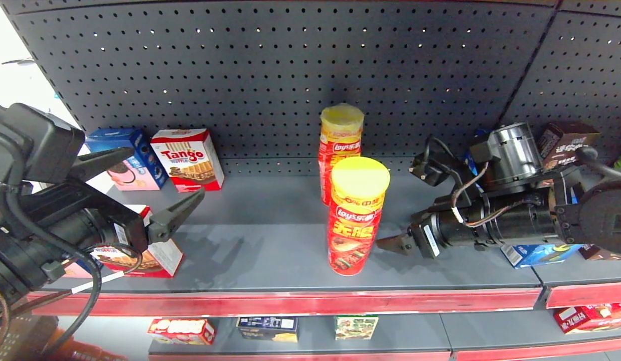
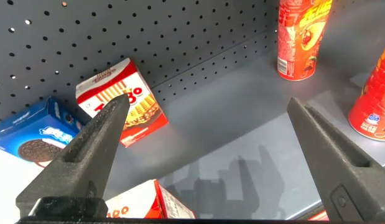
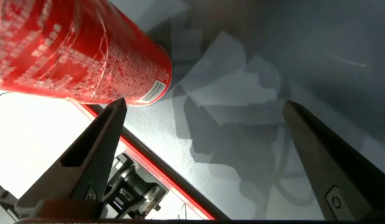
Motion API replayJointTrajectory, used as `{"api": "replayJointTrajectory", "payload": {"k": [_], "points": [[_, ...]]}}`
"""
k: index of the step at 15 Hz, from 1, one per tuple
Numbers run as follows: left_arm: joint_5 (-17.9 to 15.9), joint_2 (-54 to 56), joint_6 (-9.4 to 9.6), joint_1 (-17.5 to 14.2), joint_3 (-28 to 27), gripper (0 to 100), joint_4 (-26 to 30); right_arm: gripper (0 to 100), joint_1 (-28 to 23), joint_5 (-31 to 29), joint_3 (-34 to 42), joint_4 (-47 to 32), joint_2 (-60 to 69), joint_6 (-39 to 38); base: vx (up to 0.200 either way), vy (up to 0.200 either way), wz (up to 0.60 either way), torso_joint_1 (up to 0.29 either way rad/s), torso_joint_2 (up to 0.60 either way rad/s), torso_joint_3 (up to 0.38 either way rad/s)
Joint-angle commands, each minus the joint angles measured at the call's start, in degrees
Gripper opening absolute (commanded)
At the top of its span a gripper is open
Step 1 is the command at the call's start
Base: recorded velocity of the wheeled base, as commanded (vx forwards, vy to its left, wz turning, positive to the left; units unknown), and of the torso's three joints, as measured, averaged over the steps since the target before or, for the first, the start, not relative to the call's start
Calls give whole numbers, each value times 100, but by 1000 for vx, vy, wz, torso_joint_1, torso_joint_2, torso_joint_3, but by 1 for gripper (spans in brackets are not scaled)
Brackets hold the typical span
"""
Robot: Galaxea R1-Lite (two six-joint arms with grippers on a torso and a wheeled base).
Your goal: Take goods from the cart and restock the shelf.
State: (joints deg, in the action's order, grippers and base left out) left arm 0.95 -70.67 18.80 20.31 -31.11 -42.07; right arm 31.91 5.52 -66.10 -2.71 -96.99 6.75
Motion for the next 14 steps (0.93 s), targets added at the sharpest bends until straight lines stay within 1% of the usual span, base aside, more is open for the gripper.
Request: {"api": "replayJointTrajectory", "payload": {"k": [1, 5, 14], "points": [[2, -8, 1, -1, 0, 100, -3, 100, 8, 1, -26, 7, -48, 19, 0, 0, 0, 0, 0, 0], [2, -8, 1, -9, 0, 100, -3, 100, 17, 10, -44, 130, -233, 107, 0, 0, 0, 0, 0, 0], [2, -17, 1, -1, -9, 100, -3, 100, -19, 10, -52, 130, -286, 107, 0, 0, 0, 0, 0, 0]]}}
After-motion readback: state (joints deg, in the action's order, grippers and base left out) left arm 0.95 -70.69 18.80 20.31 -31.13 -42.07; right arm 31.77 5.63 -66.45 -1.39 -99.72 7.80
